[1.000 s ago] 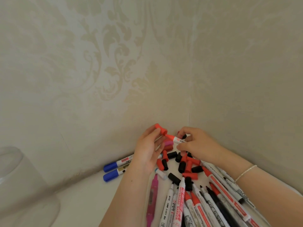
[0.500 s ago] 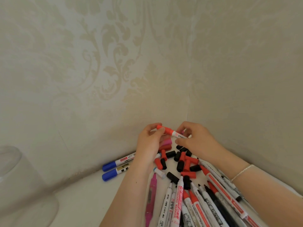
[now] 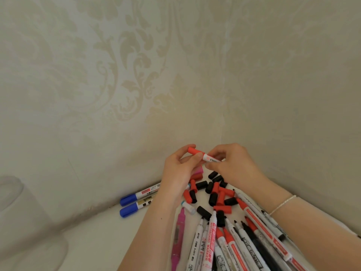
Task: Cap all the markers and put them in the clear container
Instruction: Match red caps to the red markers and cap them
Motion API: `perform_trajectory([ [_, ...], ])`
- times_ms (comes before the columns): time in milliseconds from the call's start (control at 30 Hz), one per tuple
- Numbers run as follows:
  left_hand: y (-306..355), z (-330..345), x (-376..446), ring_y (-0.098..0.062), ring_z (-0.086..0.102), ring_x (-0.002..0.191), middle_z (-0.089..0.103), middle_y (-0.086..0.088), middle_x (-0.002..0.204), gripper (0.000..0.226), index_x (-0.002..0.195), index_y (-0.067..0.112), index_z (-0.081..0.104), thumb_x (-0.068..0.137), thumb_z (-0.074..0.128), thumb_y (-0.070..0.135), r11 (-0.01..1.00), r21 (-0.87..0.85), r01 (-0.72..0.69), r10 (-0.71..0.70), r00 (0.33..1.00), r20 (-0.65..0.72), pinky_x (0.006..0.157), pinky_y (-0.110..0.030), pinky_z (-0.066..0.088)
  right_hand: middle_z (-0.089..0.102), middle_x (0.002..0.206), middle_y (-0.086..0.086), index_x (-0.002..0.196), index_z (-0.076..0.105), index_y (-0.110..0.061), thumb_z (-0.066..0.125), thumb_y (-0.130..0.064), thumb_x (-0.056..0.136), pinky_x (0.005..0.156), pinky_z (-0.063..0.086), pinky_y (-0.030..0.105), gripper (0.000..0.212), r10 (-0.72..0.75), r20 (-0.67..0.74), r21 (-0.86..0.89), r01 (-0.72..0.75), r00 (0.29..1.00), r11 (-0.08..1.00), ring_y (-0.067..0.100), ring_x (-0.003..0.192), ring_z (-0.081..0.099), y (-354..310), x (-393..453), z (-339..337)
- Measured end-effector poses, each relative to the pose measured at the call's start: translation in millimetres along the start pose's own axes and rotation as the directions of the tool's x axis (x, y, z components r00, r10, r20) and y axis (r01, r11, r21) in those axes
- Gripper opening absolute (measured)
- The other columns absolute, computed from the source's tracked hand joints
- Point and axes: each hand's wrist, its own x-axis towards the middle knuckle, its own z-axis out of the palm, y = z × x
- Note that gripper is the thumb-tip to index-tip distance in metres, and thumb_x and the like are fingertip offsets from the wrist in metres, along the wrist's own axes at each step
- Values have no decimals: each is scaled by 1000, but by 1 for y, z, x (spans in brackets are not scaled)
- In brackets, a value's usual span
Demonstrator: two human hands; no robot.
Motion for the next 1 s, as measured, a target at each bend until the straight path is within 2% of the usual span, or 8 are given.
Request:
perform_trajectory([
  [100, -2, 3, 0, -21, 72, 95, 75, -10, 95, 28, 120, 16, 60, 92, 62, 11, 1000, -3, -1, 1, 1000, 9, 88, -42, 56, 71, 74, 5, 78, 72, -19, 73, -12, 78, 48, 47, 29, 7, 46, 37, 114, -50, 998, 992, 5, 42, 53, 1, -2, -4],
  [167, -5, 5, -1, -23, 71, 96, 75, -10, 94, 27, 118, 16, 61, 92, 63, 11, 1000, 9, 0, 0, 1000, 18, 93, -45, 54, 72, 72, 7, 77, 71, -14, 74, -10, 78, 44, 40, 23, 5, 82, 72, 190, -94, 994, 977, 2, 32, 46, 2, -3, -8],
  [467, -4, 4, -4, -25, 71, 96, 75, -13, 97, 25, 115, 12, 62, 90, 65, 13, 999, 17, 39, -41, 994, 98, 95, -40, 53, 74, 71, 7, 85, 58, -11, 74, -13, 79, 38, 35, 20, 17, 116, 146, 205, -144, 983, 968, 11, 31, 42, 6, -9, -18],
  [700, 24, -37, -12, -31, 71, 95, 73, -19, 99, 29, 102, 3, 59, 77, 72, 10, 995, 95, 24, -40, 983, 177, 90, -37, 55, 74, 77, 5, 86, 64, -11, 73, -19, 82, 38, 37, 20, 13, -76, 324, 219, 3, 943, 976, 15, 41, 51, -6, -12, -26],
  [800, 36, -52, -20, -14, 71, 93, 76, -2, 96, 21, 98, 16, 67, 79, 76, 15, 844, 531, -76, -105, 947, 303, 91, -29, 52, 74, 83, -4, 85, 72, -20, 76, -22, 79, 67, 57, 30, 8, -124, 378, 92, 96, 918, 991, 18, 69, 68, -7, -12, -18],
  [867, 38, -57, -26, -4, 69, 93, 75, 10, 96, 21, 101, 26, 73, 81, 76, 22, 722, 678, -140, -143, 928, 344, 90, -22, 50, 73, 90, -10, 89, 73, -25, 76, -28, 78, 81, 55, 28, 12, -137, 404, 10, 146, 904, 989, 7, 83, 67, -7, -15, -9],
  [933, 35, -64, -33, 3, 68, 87, 75, 14, 90, 15, 96, 28, 75, 82, 75, 22, 660, 734, -161, -88, 954, 288, 83, -16, 49, 69, 97, -11, 98, 67, -25, 74, -31, 79, 75, 52, 18, 21, -113, 392, -121, 173, 913, 977, 2, 84, 63, -7, -18, -6],
  [1000, 28, -83, -38, 5, 67, 82, 74, 15, 87, 10, 88, 31, 73, 83, 74, 23, 535, 831, -151, 6, 985, 175, 77, -17, 47, 62, 96, -5, 104, 55, -22, 68, -31, 84, 68, 50, 22, 25, -18, 332, -359, 144, 943, 922, 10, 82, 60, -5, -20, -13],
])
